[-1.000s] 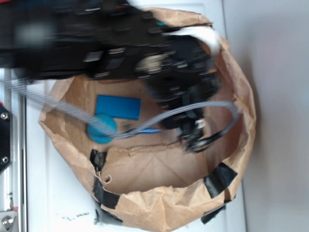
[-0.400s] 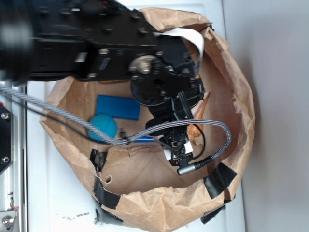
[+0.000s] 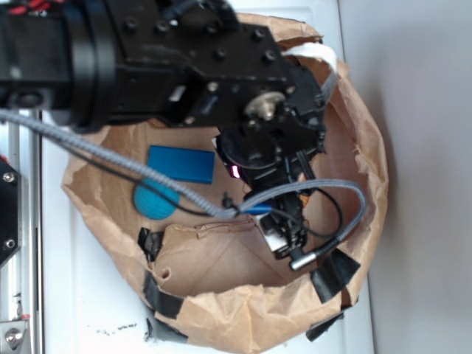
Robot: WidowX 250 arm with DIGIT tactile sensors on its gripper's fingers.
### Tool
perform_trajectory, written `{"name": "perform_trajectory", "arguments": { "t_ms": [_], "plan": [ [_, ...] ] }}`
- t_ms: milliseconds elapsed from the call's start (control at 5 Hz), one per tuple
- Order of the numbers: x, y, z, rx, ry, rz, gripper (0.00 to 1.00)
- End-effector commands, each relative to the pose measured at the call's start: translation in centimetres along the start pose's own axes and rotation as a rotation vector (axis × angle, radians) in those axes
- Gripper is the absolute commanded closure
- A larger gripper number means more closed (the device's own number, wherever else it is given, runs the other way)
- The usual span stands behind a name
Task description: Grab the shell.
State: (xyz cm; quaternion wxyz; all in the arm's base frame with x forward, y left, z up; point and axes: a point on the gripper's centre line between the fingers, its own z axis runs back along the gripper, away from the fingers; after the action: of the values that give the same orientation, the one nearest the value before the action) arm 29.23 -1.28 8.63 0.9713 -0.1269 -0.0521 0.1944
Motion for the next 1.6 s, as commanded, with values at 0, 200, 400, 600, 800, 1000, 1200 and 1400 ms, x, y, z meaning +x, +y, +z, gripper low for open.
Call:
{"name": "perform_trajectory", "arguments": {
  "t_ms": [0, 200, 400, 600, 800, 1000, 1200, 1400],
  "plan": [
    [2.4, -0.1, -0.1, 0.025, -0.057, 0.034, 0.00],
    [3.8, 0.6, -1.6, 0.029, -0.008, 0.058, 0.00],
    [4.0, 0.5, -2.9, 0.032, -0.006, 0.043, 0.00],
    [3.7, 0.2, -3.9, 0.046, -0.017, 0.002, 0.00],
    [4.9, 0.6, -3.6, 0.044, -0.022, -0.029, 0.00],
    [7.1, 0.4, -3.1, 0.022, -0.023, -0.011, 1.00],
    [7.4, 0.5, -2.9, 0.025, -0.051, -0.004, 1.00],
    [7.5, 0.5, -2.9, 0.015, -0.059, -0.001, 1.00]
  ]
}}
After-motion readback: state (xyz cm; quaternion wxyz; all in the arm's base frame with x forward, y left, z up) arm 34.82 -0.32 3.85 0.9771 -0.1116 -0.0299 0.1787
